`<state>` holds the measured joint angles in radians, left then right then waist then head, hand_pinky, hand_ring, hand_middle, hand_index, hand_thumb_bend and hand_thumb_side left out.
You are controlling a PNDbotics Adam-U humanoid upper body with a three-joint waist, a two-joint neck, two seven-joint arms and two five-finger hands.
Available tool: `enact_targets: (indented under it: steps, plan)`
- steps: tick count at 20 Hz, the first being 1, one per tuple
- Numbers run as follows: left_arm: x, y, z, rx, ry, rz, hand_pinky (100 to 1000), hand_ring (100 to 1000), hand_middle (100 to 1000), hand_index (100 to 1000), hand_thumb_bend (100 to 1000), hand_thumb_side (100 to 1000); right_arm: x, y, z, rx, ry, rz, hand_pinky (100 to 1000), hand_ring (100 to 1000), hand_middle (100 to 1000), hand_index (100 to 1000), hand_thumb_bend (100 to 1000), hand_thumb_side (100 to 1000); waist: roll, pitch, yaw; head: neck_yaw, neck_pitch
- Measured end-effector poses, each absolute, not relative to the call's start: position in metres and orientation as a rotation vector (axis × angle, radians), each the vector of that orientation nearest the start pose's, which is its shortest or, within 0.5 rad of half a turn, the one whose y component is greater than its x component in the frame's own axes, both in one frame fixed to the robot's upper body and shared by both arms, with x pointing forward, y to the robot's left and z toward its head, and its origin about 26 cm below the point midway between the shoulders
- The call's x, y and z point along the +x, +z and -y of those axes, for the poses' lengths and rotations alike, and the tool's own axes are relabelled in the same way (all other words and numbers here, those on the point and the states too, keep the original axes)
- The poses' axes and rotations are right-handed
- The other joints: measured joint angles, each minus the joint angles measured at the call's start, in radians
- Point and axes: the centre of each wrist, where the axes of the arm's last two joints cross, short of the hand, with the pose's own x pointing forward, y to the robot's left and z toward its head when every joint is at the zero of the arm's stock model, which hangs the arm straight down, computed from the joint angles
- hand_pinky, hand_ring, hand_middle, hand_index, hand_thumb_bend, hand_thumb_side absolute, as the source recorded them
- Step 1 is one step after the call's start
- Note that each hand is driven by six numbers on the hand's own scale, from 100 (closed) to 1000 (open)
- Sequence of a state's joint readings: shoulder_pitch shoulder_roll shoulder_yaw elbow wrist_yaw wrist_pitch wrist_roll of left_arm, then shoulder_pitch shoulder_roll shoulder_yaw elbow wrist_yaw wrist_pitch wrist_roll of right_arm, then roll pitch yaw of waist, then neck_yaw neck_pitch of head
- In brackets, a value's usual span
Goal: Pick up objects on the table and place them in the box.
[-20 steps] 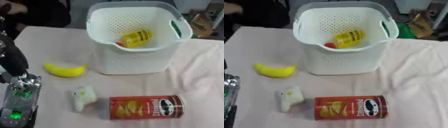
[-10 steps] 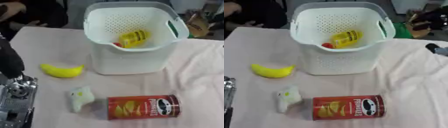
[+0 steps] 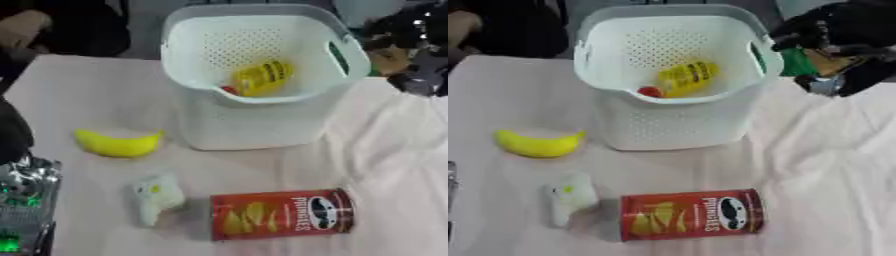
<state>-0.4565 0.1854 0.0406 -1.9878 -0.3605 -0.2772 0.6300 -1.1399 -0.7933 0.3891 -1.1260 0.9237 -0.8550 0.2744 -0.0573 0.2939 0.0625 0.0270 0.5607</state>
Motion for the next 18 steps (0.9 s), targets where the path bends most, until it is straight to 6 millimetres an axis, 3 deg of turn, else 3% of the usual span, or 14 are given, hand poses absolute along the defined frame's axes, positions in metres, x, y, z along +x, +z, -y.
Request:
enact_targets:
  steps: [8, 14, 18]
  plan:
    - [0.313, 0.235, -0.232, -0.722, -0.442, -3.304, 776, 842, 895, 946, 100, 1000, 0.462, 0.330, 0.295, 1.137, -2.460, -1.705, 926, 1000, 1000, 1000, 148, 946, 0.006, 0.000, 0.010, -0.005, -0.008]
    - [0.313, 0.235, -0.232, -0.719, -0.446, -3.306, 776, 842, 896, 945, 100, 1000, 0.461, 0.331, 0.293, 1.123, -2.443, -1.730, 925, 1000, 1000, 1000, 137, 958, 0.007, 0.000, 0.007, 0.014, -0.008]
    - [0.313, 0.235, -0.232, -0.719, -0.446, -3.307, 777, 841, 896, 945, 100, 1000, 0.449, 0.333, 0.289, 1.089, -2.395, -1.731, 912, 1000, 1000, 1000, 128, 981, 0.007, 0.000, 0.003, 0.024, -0.008]
